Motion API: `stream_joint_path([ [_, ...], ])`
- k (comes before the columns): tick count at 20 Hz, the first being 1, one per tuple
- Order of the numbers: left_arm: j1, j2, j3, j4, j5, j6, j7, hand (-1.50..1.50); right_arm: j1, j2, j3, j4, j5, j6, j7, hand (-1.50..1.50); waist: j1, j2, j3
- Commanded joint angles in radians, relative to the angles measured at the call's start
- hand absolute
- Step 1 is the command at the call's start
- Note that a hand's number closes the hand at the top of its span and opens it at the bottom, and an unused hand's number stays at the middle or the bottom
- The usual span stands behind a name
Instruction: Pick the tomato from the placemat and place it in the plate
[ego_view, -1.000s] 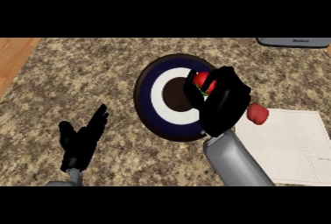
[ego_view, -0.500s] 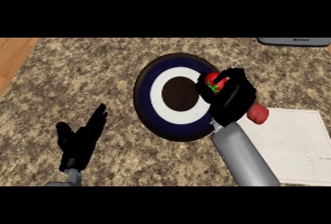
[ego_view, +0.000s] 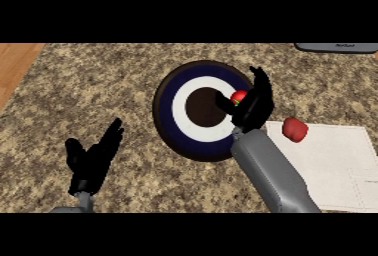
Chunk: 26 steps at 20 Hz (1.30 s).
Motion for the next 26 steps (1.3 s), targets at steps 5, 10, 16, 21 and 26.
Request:
stream_joint_path([
  [5,-0.037,0.001,0.034,0.078,-0.003,0.012,-0.015,0.00,-0.014,0.002,0.036,-0.013,-0.161,-0.365,-0.166,-1.50,-0.023,0.004,-0.004],
  [10,0.072,0.000,0.001,-0.032,-0.003,0.006,0.011,0.00,0.128,-0.005,0.048,-0.193,-0.247,-0.377,-0.229,-1.50,-0.040,-0.012,-0.004],
  [16,0.011,0.008,0.047,0.040,0.004,0.012,0.006,0.00,0.322,-0.090,0.301,-0.497,-0.399,-0.381,-0.282,-1.50,-0.054,-0.012,-0.004],
  [21,0.027,-0.002,0.043,0.100,0.001,-0.012,-0.056,0.00,0.485,-0.169,0.470,-0.639,-0.455,-0.383,-0.361,-1.50,-0.051,-0.010,-0.004],
  [26,0.037,0.009,0.039,-0.008,0.005,-0.004,0.024,0.00,0.656,-0.186,0.552,-0.715,-0.439,-0.384,-0.476,-1.50,-0.054,-0.015,-0.004],
])
